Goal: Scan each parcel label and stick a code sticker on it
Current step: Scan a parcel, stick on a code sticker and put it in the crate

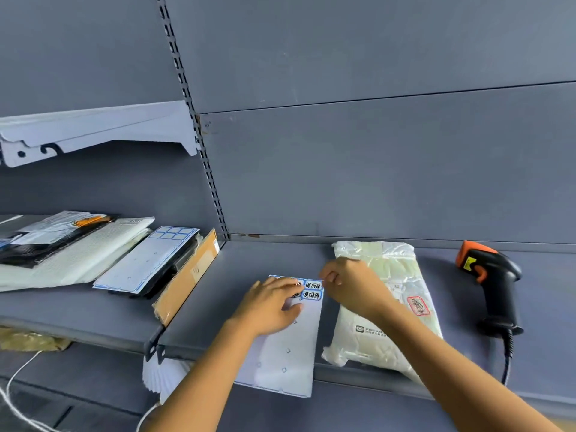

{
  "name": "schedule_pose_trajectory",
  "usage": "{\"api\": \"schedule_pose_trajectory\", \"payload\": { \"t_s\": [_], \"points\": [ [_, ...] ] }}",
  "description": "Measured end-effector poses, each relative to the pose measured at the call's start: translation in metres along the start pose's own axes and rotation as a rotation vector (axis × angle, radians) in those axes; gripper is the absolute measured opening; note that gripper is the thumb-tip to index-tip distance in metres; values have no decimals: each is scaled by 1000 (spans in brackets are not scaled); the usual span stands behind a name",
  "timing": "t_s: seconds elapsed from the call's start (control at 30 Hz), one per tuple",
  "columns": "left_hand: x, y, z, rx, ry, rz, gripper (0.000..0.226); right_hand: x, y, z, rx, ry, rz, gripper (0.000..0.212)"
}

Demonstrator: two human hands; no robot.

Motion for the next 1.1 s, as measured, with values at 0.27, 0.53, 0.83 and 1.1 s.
{"api": "schedule_pose_trajectory", "payload": {
  "t_s": [0.27, 0.53, 0.83, 1.1],
  "points": [
    [-4, -1, -10, -80, -156, 42, 63, 19, 5, -56, -78, 54, -13, 20],
    [-4, 0, -11, -130, -178, 57, 52, 20, -1, -61, -38, 8, -40, 16],
    [-5, -2, -10, -152, -188, 74, 47, 20, -2, -64, 24, -39, -52, 16],
    [-6, -4, -10, -106, -170, 70, 52, 20, -6, -53, 317, -146, -185, 12]
  ]
}}
Point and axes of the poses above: each hand's wrist, its own x-axis towards the middle knuckle, its own z-axis out of the back of the hand, y = z × x, the point moved 1 cm from there along x, towards the middle knuckle, and after that the axes turned 5 degrees about -z, right-handed, at the moved point
